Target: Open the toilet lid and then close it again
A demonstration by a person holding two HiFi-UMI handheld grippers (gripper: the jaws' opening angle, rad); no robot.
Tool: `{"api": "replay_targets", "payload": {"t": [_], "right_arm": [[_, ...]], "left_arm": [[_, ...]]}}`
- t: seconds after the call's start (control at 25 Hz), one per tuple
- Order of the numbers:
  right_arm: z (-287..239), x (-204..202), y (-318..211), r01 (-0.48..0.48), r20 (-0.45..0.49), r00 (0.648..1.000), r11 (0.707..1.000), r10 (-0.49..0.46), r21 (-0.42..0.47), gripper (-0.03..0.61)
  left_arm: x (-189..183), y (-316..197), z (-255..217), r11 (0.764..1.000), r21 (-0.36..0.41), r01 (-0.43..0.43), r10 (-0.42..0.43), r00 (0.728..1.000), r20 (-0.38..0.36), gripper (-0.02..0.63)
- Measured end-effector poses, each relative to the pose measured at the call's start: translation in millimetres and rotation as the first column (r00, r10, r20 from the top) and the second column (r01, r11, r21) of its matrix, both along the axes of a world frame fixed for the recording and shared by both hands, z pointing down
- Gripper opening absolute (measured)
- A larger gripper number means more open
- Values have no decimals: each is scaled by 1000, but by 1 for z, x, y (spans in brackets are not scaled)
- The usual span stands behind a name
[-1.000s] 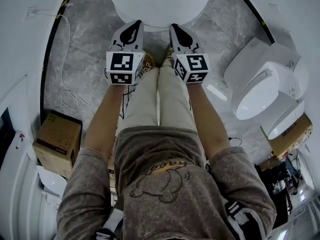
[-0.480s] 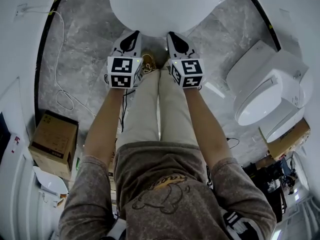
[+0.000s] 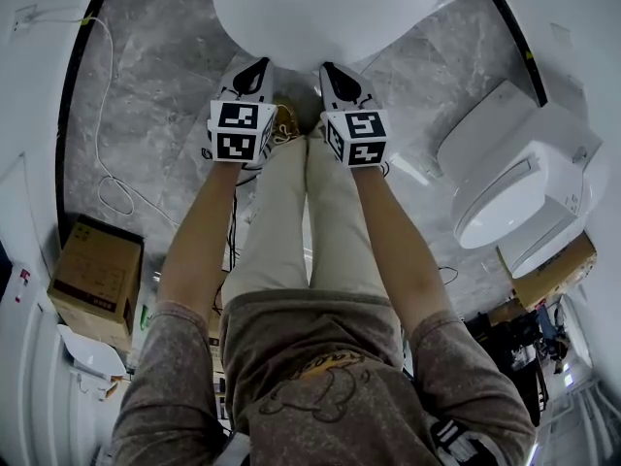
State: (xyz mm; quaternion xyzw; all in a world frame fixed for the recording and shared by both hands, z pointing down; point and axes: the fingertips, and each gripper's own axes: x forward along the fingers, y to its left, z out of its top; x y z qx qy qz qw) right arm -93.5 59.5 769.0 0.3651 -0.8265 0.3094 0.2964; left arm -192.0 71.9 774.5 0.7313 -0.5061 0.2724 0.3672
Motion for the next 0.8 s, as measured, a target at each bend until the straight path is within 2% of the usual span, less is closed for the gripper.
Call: {"api": "replay_targets", "payload": {"t": [0.24,0.44,0.6,0.8], "right_arm": [[13,-2,4,-31,4,1000,999,31,-28,26],[3,-1,4,-10,11,1000,999,10,-35,26],[-42,4,-9,-2,26,1000,1000,2,5,26],[-145,9,-47,-53,90,995,994,44,97,26]], "left_arm": [[0,0,11,1000,-16,13,-13,1000,-1,9],[1,-1,1,1000,-25,15,-15,1000,-9,8],[5,-17,-50,999,33,8,-7,999,-34,9],[8,-54,-158,988,149,36,-26,997,-74,8]]}}
